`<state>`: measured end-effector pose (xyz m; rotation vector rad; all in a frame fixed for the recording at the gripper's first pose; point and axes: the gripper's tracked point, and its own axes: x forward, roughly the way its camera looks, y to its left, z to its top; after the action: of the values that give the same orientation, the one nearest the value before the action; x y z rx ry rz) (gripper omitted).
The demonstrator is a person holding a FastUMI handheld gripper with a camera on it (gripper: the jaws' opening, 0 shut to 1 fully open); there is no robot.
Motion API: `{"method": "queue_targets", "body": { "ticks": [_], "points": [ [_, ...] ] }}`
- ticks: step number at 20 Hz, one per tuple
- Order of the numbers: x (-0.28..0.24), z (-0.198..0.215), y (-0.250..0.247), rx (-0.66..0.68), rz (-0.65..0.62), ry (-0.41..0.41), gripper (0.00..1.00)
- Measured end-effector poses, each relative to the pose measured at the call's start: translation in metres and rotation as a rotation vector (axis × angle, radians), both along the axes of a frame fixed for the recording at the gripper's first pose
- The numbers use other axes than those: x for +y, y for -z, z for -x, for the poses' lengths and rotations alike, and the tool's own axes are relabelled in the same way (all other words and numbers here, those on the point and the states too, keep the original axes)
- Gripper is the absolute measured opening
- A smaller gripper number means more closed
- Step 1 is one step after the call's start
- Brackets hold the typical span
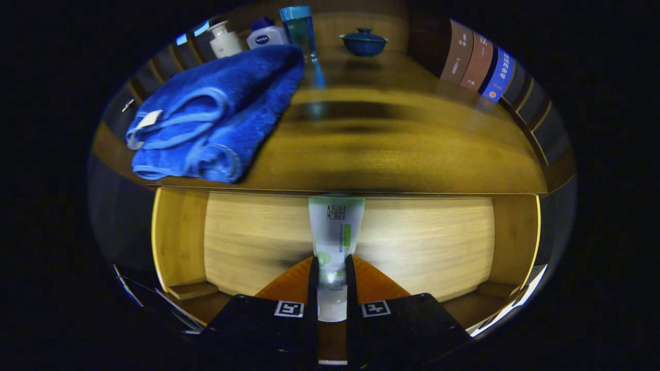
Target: Pull open the drawer, take out the items inside it, and place them on the countertop above the cabinet.
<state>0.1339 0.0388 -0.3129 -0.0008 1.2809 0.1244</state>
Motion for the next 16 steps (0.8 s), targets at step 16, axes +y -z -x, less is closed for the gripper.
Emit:
{"method": "queue_targets", "body": {
  "ticks": [16],
  "points": [
    [-0.028, -0.089, -0.095, -0.123, 0.003, 0.038, 0.25]
  ]
}}
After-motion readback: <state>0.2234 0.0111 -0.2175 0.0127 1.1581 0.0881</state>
